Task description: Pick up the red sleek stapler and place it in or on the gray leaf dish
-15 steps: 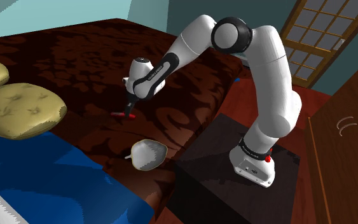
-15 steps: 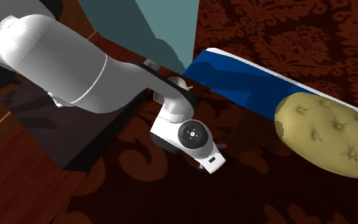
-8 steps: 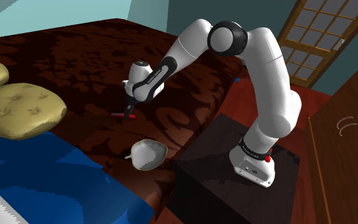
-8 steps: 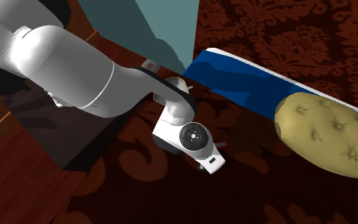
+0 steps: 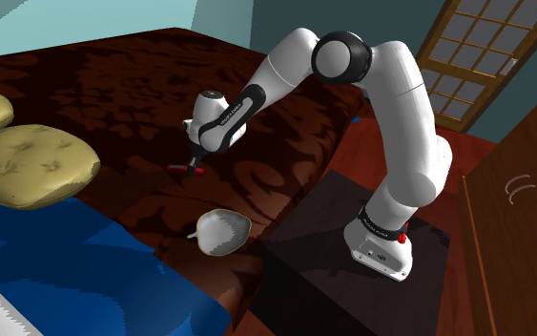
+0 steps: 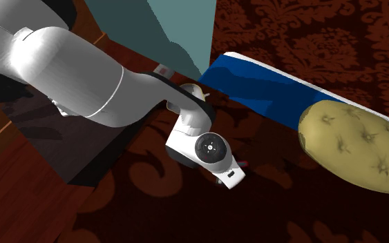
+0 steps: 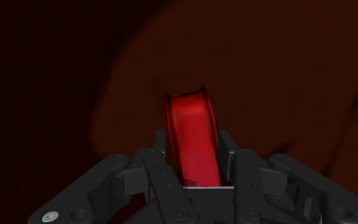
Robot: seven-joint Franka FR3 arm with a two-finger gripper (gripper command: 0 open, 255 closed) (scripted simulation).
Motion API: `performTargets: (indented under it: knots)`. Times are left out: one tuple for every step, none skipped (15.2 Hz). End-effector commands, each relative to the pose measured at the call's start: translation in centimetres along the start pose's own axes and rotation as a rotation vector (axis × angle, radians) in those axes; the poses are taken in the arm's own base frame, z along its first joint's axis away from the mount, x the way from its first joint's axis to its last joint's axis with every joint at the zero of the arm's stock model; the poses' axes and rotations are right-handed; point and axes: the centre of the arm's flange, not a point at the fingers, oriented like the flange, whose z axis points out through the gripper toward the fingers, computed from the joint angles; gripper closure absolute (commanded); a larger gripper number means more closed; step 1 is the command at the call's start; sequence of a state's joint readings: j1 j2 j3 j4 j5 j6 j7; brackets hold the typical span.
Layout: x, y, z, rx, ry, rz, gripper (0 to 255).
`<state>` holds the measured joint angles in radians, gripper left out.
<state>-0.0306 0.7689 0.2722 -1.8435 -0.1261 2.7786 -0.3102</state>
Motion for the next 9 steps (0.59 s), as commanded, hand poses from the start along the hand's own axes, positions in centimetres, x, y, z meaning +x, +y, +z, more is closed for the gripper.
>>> performTargets:
  knots:
    - [-0.1, 0.0, 0.2, 0.002, -0.004, 0.001, 255]
    - [-0.1, 0.0, 0.2, 0.002, -0.004, 0.001, 255]
    - [-0.1, -0.1, 0.2, 0.002, -0.004, 0.001, 255]
    - [-0.1, -0.1, 0.2, 0.002, -0.004, 0.001, 255]
    - [-0.1, 0.0, 0.2, 0.002, -0.004, 0.001, 255]
    - [0.0, -0.1, -0.3, 0.002, -0.004, 0.001, 255]
    - [0.1, -0.1, -0.8, 0.002, -0.004, 0.001, 255]
    - [0.2, -0.1, -1.3, 0.002, -0.004, 0.001, 255]
    - [0.3, -0.2, -1.8, 0.002, -0.004, 0.001, 255]
